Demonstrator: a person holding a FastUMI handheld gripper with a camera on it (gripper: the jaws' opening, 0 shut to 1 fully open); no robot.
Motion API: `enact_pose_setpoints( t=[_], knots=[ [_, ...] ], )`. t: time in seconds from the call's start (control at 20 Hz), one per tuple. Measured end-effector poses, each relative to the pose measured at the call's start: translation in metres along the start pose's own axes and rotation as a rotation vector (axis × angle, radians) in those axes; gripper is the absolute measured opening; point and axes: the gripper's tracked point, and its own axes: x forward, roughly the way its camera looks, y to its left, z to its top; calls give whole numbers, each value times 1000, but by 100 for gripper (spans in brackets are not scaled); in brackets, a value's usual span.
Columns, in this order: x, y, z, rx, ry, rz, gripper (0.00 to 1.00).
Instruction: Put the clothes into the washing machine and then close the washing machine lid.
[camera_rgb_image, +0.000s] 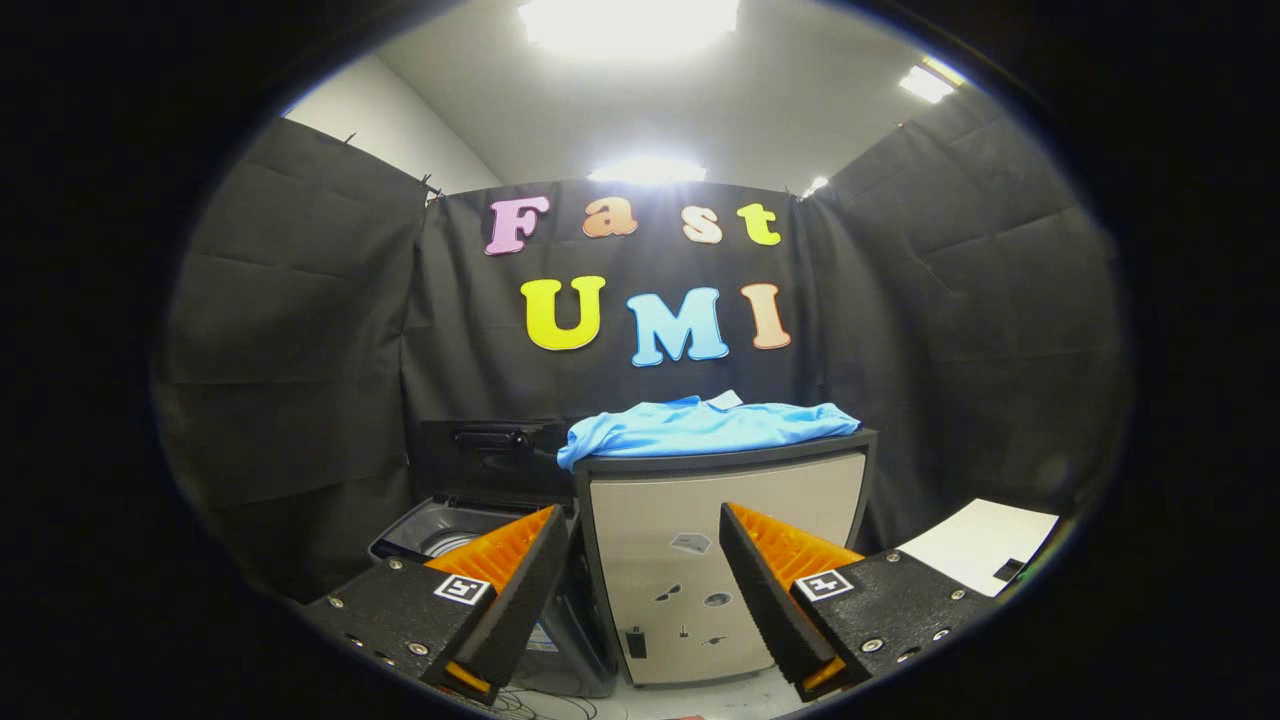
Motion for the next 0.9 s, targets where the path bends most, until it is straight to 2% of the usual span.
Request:
enact_pose_setpoints(
  t=[0.2,0.4,0.9],
  knots=[
    [2,-4,6,4,10,-11,95],
    [10,-11,30,-2,-17,-25,95],
    [73,-46,84,-21,-34,-45,95]
  ],
)
